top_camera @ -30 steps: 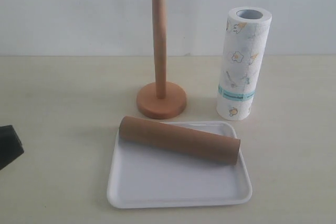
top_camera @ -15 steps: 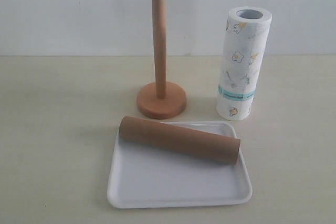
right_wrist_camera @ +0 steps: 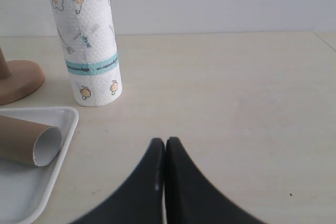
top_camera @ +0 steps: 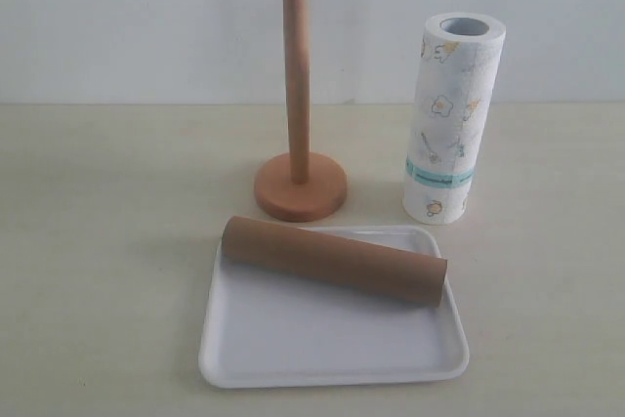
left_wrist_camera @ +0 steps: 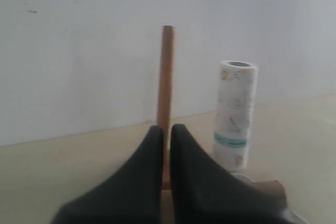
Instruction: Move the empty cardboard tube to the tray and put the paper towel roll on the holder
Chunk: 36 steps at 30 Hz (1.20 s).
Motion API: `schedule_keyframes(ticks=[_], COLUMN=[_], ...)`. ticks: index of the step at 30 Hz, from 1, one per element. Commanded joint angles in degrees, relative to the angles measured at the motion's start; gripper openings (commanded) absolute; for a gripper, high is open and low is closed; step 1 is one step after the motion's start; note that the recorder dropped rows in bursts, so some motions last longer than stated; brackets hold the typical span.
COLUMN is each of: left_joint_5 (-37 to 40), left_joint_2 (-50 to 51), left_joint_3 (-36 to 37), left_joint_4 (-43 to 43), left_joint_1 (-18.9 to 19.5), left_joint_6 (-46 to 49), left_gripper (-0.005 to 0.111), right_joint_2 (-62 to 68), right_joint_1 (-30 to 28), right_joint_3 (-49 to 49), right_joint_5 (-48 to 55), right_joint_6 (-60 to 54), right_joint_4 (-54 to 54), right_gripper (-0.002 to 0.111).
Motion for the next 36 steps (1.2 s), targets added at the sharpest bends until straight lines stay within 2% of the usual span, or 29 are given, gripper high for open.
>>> schedule_keyframes(ticks=[1, 5, 10, 12, 19, 24, 30, 33, 36], left_joint_5=[1.4, 0.7, 0.6, 0.5, 1.7, 2.1, 1.4, 1.4, 5.3], left_joint_2=[-1.4, -1.4, -1.7, -1.9, -3.0, -4.6, -5.6, -5.6, -5.6], left_joint_3=[0.0, 0.1, 0.1, 0.2, 1.2, 5.5, 11.3, 11.5, 11.5], left_joint_4=[-0.1, 0.5, -2.0, -3.9, -4.7, -4.3, -4.2, -6.1, -8.8], left_joint_1=[8.6, 12.3, 12.9, 14.7, 25.4, 30.7, 33.7, 33.7, 33.7], left_joint_6=[-1.3, -1.3, -3.0, -4.4, -4.9, -4.7, -4.5, -6.0, -7.5], left_gripper=[0.005, 0.005, 0.005, 0.005, 0.005, 0.005, 0.005, 0.005, 0.005], right_joint_2=[-0.3, -0.3, -0.3, -0.3, -0.3, -0.3, -0.3, -0.3, -0.3], right_joint_1=[-0.2, -0.2, -0.2, -0.2, -0.2, -0.2, -0.2, -0.2, -0.2], right_joint_3=[0.0, 0.0, 0.0, 0.0, 0.0, 0.0, 0.0, 0.0, 0.0], right_joint_5=[-0.9, -0.9, -0.9, -0.9, -0.9, -0.9, -0.9, -0.9, -0.9], right_joint_6=[-0.2, -0.2, -0.2, -0.2, -0.2, -0.2, -0.2, -0.2, -0.2], right_joint_4=[0.1, 0.1, 0.1, 0.1, 0.1, -0.3, -0.3, -0.3, -0.1], right_gripper=[0.000, 0.000, 0.000, 0.000, 0.000, 0.000, 0.000, 0.000, 0.000])
